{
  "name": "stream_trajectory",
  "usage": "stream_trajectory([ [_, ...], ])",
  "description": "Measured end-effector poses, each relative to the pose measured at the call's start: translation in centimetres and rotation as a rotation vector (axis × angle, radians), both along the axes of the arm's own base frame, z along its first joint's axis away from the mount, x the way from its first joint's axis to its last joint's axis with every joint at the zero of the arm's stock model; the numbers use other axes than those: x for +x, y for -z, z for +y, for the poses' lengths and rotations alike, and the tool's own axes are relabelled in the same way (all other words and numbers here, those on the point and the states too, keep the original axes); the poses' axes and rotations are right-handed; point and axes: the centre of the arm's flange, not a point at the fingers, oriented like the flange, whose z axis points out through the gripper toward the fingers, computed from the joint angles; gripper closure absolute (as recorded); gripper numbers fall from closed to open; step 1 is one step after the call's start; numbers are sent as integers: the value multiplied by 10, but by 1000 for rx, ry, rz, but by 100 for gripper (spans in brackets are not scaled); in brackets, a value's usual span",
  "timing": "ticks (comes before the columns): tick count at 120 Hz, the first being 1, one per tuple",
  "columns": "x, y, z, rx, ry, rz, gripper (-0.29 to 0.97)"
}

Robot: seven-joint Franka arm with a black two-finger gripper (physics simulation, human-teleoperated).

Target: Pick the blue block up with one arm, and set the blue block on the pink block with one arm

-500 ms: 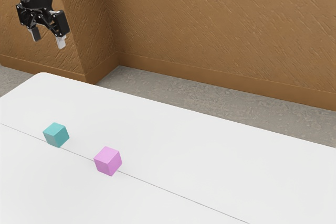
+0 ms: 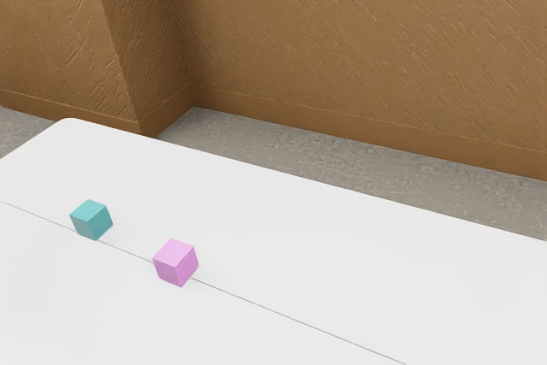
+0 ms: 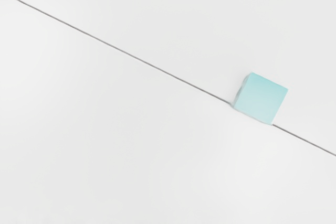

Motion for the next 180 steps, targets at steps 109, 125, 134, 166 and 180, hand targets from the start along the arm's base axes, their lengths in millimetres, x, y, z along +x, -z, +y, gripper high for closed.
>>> stream_trajectory([
  [109, 107, 358, 11, -176, 364, 64, 0],
  [125, 107, 369, 4, -160, 452, 48, 1],
  [134, 103, 373, -2, -155, 500, 40, 1],
  [166, 90, 379, -15, -146, 547, 0, 1],
  [180, 92, 382, -20, -149, 501, -6, 0],
])
